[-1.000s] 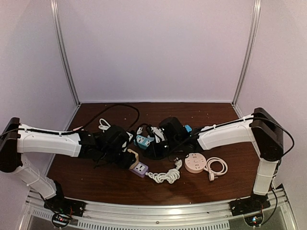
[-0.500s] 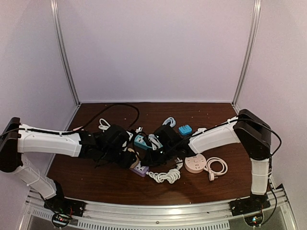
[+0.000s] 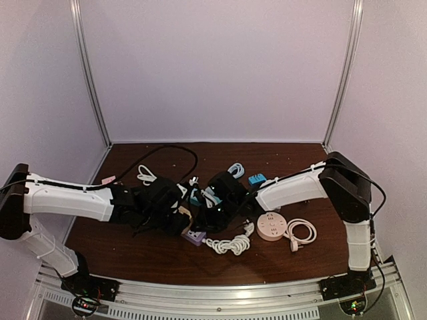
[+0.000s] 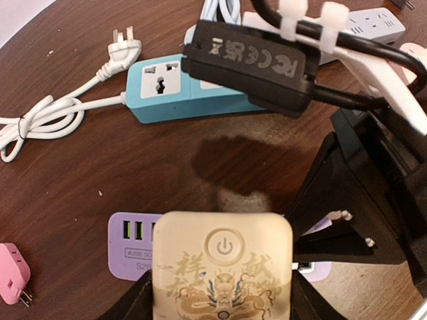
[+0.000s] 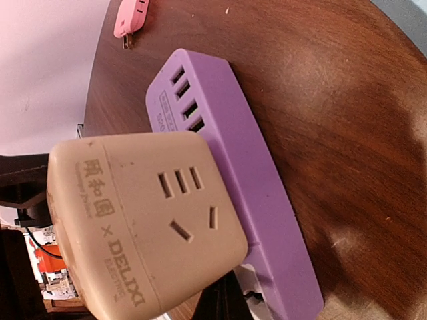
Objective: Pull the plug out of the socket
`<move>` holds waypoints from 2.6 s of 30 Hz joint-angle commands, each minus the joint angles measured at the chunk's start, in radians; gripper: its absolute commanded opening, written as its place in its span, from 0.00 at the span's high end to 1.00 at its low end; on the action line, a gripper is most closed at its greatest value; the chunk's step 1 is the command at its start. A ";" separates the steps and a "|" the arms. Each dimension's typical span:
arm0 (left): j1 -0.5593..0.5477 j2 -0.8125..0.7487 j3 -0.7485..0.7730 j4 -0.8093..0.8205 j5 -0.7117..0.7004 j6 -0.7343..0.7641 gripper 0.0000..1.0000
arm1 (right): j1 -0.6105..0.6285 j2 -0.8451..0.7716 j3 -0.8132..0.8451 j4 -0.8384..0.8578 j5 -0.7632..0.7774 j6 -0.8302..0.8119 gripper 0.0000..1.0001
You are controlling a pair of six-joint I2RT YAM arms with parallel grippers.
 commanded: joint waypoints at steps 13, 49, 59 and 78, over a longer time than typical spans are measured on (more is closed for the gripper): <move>-0.032 -0.210 -0.068 0.216 -0.058 0.012 0.98 | 0.008 0.054 0.023 -0.150 0.146 -0.019 1.00; 0.762 0.043 -0.257 0.562 0.748 -0.301 0.75 | -0.210 -0.529 -0.230 -0.070 0.359 -0.276 0.67; 0.762 0.028 -0.208 0.387 0.630 -0.209 0.30 | -0.251 -0.608 -0.298 -0.074 0.394 -0.302 0.52; 0.715 -0.128 -0.103 0.129 0.484 -0.050 0.08 | -0.309 -0.707 -0.390 -0.052 0.456 -0.323 0.07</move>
